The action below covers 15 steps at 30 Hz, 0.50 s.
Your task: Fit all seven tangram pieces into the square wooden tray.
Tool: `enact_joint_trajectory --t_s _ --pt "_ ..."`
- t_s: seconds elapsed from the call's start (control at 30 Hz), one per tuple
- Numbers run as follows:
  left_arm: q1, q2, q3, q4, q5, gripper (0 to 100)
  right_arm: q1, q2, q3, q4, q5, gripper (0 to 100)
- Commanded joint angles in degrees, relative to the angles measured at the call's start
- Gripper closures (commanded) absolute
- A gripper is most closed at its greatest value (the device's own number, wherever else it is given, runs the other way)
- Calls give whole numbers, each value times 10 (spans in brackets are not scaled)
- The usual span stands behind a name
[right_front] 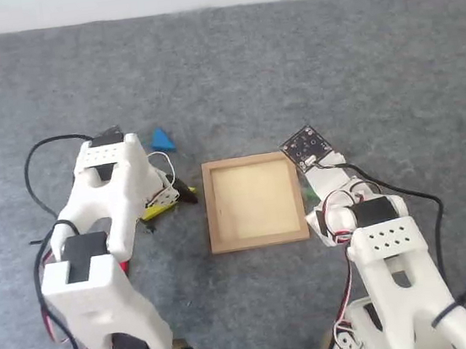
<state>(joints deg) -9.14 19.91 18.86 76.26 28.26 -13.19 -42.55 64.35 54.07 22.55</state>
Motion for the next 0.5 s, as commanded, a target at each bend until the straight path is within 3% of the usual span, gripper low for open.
enact_joint_trajectory --t_s 0.0,0.13,0.23,0.47 --pt "-21 -33 -47 -41 -59 632 -3 -1 -6 -7 -5 843" --pt "-27 -18 -81 -70 -97 632 -3 -1 -6 -7 -5 843" --pt "-32 12 -103 -81 -50 632 -3 -1 -6 -7 -5 843" --pt "-32 30 -190 -35 -74 632 -3 -1 -6 -6 -5 843"
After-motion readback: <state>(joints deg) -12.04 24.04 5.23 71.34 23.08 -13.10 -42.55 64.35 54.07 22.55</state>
